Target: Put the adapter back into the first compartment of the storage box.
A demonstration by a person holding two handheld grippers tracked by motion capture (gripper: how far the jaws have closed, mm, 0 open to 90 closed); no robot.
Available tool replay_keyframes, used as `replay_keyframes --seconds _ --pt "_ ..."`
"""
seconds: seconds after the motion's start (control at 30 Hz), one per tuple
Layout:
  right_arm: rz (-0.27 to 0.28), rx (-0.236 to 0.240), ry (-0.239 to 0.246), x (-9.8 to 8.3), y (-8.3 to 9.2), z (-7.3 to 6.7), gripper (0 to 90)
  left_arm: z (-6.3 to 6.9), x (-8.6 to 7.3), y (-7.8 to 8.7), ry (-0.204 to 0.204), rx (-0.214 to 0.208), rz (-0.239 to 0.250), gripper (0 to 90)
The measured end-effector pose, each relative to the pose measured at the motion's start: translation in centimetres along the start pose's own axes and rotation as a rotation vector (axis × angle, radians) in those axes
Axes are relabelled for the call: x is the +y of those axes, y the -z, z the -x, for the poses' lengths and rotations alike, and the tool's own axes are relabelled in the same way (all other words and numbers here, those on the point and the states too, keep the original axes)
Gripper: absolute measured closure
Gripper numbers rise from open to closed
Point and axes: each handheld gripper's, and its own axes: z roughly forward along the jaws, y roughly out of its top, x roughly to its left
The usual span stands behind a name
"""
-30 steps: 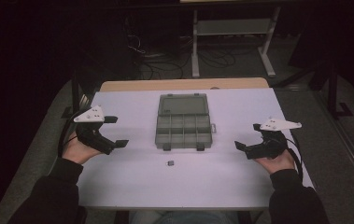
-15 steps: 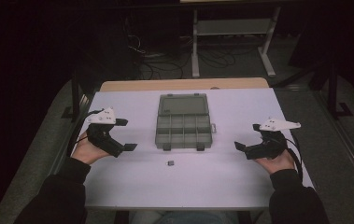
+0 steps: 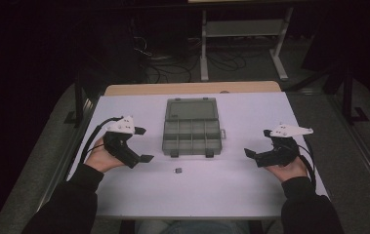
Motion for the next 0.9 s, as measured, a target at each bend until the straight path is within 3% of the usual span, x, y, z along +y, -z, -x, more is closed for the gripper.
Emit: replay_keyframes --seconds 0.53,0.9 --pt "-0.013 0.007 0.005 0.0 -0.3 -0.1 0.0 1.4 1.0 -4.1 -0.074 -0.089 -0.071 0.4" --pt "-0.015 0.014 0.006 0.0 -0.3 -0.1 0.0 1.7 1.0 -6.1 -0.094 -0.115 -0.128 0.4"
